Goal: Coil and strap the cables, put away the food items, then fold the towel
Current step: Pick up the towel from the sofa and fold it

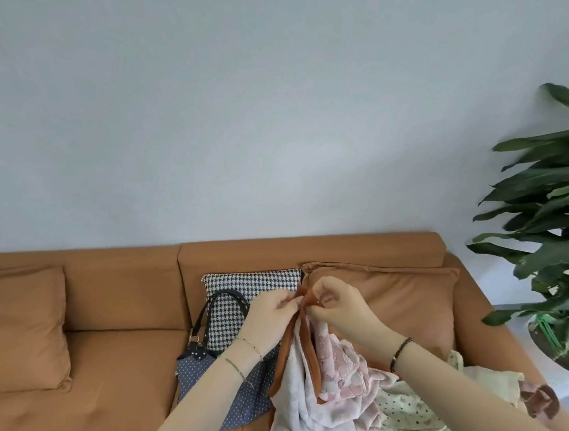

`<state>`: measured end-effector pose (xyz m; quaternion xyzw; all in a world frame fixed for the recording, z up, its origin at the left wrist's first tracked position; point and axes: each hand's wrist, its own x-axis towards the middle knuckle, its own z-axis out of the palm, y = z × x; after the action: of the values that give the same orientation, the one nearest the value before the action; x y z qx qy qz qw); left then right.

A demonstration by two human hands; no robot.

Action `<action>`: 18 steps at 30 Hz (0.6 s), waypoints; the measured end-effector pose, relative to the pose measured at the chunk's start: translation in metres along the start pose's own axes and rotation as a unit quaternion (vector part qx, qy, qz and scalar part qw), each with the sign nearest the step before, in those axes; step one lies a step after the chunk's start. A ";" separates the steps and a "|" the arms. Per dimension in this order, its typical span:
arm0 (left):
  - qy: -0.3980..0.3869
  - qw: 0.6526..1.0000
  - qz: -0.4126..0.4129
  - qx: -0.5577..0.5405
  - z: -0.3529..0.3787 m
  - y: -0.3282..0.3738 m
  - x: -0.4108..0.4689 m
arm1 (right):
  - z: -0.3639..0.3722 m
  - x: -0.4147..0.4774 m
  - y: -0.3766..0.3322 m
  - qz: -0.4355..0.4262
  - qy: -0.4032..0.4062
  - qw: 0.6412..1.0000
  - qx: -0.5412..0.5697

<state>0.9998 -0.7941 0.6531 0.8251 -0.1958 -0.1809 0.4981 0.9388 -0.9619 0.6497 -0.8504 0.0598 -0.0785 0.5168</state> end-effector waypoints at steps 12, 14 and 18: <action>0.112 0.991 0.066 0.042 -0.032 0.006 0.001 | 0.002 -0.004 0.015 0.067 -0.156 0.985 0.013; 0.157 0.985 0.061 -0.024 -0.055 0.024 0.005 | -0.002 -0.005 0.025 0.090 -0.198 0.976 -0.014; 0.177 0.931 0.080 -0.308 -0.110 0.051 0.004 | -0.018 -0.018 0.036 0.108 -0.274 0.942 -0.161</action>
<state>1.0502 -0.7351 0.7469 0.6315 -0.1041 -0.0431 0.7672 0.9164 -0.9908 0.6242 -0.8993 0.0198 0.2245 0.3749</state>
